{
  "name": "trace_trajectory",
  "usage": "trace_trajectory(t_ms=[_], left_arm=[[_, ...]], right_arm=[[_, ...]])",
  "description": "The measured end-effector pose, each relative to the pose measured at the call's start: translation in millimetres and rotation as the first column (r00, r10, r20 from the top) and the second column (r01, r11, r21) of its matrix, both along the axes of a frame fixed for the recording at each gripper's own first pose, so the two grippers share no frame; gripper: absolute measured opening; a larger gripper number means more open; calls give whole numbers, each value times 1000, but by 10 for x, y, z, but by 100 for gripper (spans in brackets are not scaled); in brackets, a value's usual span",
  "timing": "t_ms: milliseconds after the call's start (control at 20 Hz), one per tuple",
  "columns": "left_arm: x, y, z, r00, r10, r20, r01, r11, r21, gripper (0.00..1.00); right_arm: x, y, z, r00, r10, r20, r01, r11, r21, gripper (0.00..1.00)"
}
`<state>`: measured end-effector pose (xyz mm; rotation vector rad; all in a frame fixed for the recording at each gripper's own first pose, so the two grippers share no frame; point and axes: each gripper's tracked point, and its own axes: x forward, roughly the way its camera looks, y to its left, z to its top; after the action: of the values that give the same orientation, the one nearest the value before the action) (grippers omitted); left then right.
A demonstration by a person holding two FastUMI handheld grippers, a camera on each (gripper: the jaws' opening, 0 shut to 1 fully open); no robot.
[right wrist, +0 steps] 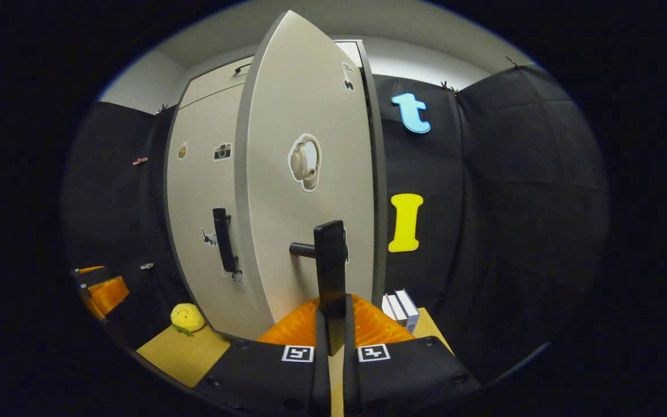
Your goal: Open the right door of the double-door shoe cabinet with the right hand, and open the left door with the left hand.
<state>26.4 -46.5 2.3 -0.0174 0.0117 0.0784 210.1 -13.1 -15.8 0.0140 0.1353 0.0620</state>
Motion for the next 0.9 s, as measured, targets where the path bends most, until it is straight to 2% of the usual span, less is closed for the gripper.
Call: trace_trajectory(t_ms=[300,500,550,600,650,700,750,900], left_arm=[[133,-264,82,1000,-5,7,5,1000,11,94],[251,-381,102,1000,-14,9,14,1000,10,95],[275,-404,112,1000,-16,10,16,1000,8,95],[307,-430,109,1000,-19,10,19,1000,6,95],[333,-454,124,1000,-23,10,23,1000,6,95],[360,-470,130,1000,-25,13,24,1000,8,94],[388,-486,142,1000,-26,14,26,1000,10,94],[463,-548,143,999,-32,11,32,999,10,95]], right_arm=[[-68,-125,60,1000,-8,28,8,1000,14,12],[16,-279,55,998,-53,40,53,999,-3,12],[-39,-325,83,997,-69,45,69,998,0,7],[-18,-383,73,995,-87,47,87,996,-1,7],[-38,-435,96,993,-108,50,107,994,5,7],[-36,-451,119,992,-111,55,110,994,28,16],[-21,-399,117,994,-100,53,97,994,58,6],[-19,-372,97,995,-85,51,82,995,60,6]])
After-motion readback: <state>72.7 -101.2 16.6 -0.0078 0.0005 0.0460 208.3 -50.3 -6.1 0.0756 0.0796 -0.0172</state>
